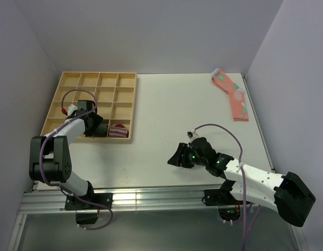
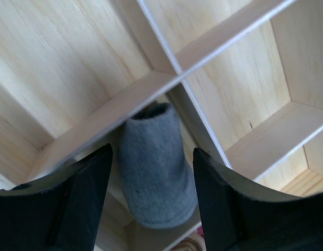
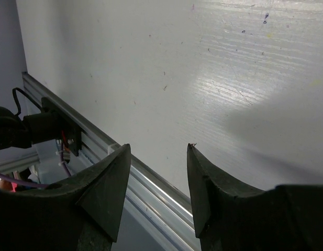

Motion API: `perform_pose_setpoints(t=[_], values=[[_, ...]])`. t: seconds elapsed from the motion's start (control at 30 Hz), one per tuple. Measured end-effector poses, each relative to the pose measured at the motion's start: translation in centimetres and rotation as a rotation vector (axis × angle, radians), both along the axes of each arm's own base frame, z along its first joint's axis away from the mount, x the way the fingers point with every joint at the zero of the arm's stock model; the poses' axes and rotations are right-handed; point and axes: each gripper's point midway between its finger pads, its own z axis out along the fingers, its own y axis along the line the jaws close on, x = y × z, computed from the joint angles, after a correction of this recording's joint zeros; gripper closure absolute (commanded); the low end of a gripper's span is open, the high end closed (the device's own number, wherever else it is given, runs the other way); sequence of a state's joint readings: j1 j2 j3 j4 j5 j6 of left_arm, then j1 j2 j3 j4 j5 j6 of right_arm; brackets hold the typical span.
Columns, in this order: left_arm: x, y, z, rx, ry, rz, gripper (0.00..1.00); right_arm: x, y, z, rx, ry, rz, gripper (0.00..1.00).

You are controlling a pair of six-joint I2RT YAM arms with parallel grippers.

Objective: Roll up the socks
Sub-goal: Place the sock in the storage box.

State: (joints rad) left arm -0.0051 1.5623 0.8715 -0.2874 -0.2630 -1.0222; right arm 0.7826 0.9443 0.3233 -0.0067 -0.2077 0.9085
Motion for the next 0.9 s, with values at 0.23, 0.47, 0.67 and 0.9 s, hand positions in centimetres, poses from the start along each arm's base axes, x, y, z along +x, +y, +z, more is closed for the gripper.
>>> perform_pose_setpoints(t=[0.23,0.47,0.67,0.9], values=[[0.2,-0.4,1.5,0.008,-0.013,-0.018,0.32,0.0,0.1,-0.1,0.001,0.003,0.003,0.46],[0.0,-0.1,2.7,0.025,-0.018,-0.007,0.31,-0.1,0.1,-0.2,-0.001,0.010,0.009,0.46],[-0.7,0.1,4.0,0.033,-0.027,-0.002,0.31,-0.2,0.2,-0.5,-0.005,0.019,0.013,0.46],[-1.6,0.2,8.5,0.049,-0.130,-0.008,0.31,-0.2,0.2,-0.4,-0.006,0.020,0.013,0.45]])
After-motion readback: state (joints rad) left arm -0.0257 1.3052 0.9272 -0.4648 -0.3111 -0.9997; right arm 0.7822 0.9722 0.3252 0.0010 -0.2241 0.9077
